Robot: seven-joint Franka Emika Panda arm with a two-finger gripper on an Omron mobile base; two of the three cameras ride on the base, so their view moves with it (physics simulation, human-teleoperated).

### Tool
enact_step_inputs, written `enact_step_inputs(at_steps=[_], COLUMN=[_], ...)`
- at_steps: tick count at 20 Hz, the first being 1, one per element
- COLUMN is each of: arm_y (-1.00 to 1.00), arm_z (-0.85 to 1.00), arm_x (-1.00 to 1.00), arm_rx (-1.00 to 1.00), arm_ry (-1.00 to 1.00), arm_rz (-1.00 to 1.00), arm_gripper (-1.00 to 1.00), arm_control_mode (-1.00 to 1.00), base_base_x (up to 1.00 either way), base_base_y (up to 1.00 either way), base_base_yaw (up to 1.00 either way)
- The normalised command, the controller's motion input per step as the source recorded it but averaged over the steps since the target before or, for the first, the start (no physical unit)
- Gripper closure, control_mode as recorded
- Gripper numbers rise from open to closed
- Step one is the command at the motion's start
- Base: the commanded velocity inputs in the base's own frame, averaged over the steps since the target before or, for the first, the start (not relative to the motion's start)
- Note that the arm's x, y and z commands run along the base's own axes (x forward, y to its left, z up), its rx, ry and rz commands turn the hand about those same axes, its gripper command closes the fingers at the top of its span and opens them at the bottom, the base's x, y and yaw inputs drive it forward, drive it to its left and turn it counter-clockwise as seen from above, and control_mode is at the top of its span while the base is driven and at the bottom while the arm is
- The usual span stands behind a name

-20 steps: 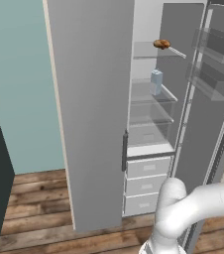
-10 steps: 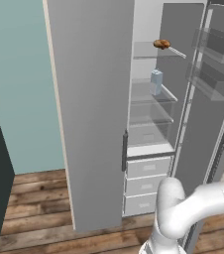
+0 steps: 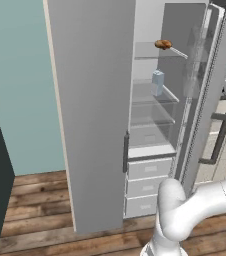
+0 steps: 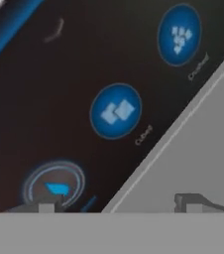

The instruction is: Pick up the frozen chicken drumstick from the freezer, place it on any shelf in the fridge, and close the fridge and freezer doors when done.

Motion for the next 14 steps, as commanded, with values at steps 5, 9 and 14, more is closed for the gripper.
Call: enact_step_inputs(at_steps=[5,9,14], arm_y=[1.0,1.0,1.0], arm_z=[0.13,0.0,0.0], arm_x=[0.22,0.42,0.65], arm_rx=[0.0,0.0,0.0], arm_ry=[-0.09,-0.17,-0.16], arm_rz=[0.04,-0.15,-0.29], arm_gripper=[-1.0,-1.0,-1.0], arm_control_mode=[-1.0,-1.0,-1.0], base_base_x=[0.0,0.0,0.0], base_base_y=[0.0,0.0,0.0], base_base_yaw=[0.0,0.0,0.0])
